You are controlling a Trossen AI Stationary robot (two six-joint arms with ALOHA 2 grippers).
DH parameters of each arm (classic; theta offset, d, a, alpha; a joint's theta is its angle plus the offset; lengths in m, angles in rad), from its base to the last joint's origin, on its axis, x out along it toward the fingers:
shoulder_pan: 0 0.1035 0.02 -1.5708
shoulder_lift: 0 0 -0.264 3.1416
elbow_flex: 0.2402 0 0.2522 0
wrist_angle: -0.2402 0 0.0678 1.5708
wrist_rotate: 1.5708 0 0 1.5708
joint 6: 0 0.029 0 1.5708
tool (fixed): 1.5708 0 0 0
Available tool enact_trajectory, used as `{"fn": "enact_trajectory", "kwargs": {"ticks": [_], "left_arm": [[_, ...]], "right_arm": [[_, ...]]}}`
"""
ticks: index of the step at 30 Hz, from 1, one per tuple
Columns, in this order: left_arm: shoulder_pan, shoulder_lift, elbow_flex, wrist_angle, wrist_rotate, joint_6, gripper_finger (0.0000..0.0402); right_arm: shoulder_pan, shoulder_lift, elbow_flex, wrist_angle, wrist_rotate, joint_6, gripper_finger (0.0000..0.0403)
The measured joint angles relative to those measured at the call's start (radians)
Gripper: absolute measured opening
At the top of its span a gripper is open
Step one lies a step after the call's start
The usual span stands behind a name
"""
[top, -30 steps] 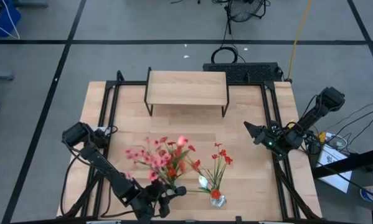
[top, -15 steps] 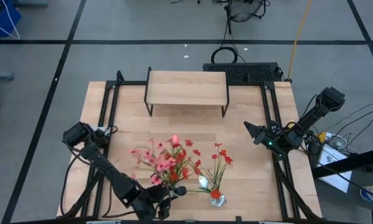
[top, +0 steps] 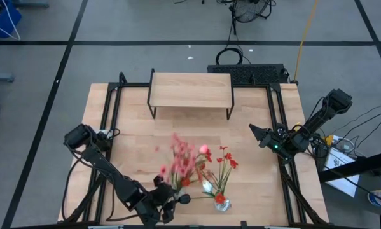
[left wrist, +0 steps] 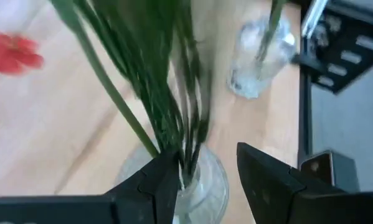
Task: Pick and place flowers into a vace then onto a shelf
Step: Put the pink flowers into the left transparent vase, then put the right transparent vase with flowers on the shelf
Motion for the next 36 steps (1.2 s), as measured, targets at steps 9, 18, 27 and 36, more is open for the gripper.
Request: {"fn": "enact_trajectory", "kwargs": {"ticks": [9, 18, 27, 36], "left_arm": [[0.012, -0.017, 0.001, -0.003, 0.004, -0.005, 0.0166], [-0.011, -0.019, 0.001, -0.072, -0.014, -0.084, 0.0166], [-0.047, -0.019, 0.001, -0.175, -0.062, -0.223, 0.0166], [-0.083, -0.054, 0.0, -0.385, 0.002, -0.473, 0.0154]], "right_arm": [[0.0, 0.0, 0.0, 0.002, 0.0, 0.002, 0.0004], [0.0, 0.0, 0.0, 0.0, 0.0, -0.004, 0.0004], [0.0, 0.0, 0.0, 0.0, 0.0, -0.004, 0.0004], [0.0, 0.0, 0.0, 0.0, 0.0, -0.004, 0.0004]]}}
